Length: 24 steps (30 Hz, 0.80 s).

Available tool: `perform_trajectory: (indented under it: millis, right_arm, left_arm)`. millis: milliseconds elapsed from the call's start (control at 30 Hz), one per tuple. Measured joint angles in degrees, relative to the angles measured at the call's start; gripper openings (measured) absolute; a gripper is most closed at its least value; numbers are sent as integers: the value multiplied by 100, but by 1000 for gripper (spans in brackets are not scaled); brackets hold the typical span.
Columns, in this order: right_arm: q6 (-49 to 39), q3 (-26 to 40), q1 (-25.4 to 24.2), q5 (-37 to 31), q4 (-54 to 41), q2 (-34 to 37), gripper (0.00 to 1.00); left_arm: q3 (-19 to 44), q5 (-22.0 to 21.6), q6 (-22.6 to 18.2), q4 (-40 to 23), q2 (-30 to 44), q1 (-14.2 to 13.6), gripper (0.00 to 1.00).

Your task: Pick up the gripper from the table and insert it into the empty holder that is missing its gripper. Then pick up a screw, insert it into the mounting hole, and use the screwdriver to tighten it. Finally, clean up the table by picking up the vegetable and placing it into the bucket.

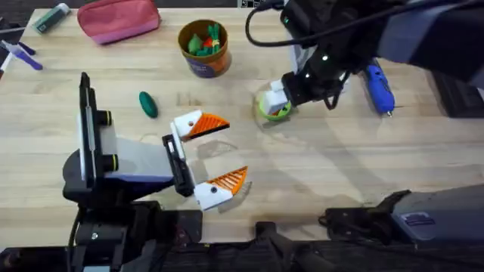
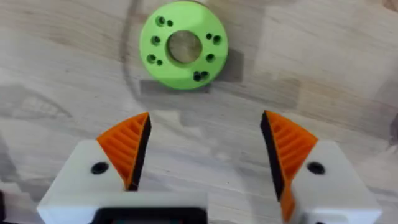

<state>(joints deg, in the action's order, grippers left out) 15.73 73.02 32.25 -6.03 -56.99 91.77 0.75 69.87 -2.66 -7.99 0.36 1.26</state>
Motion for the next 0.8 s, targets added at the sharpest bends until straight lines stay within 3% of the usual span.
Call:
perform_trajectory:
  millis: [667,800]
  right_arm:
    - [-33,4,144,-362,318,705,869]
    - [-12,4,144,-362,419,719,792]
  left_arm:
    - [0,0,0,0,0,0,986]
    - [0,0,0,0,0,0,985]
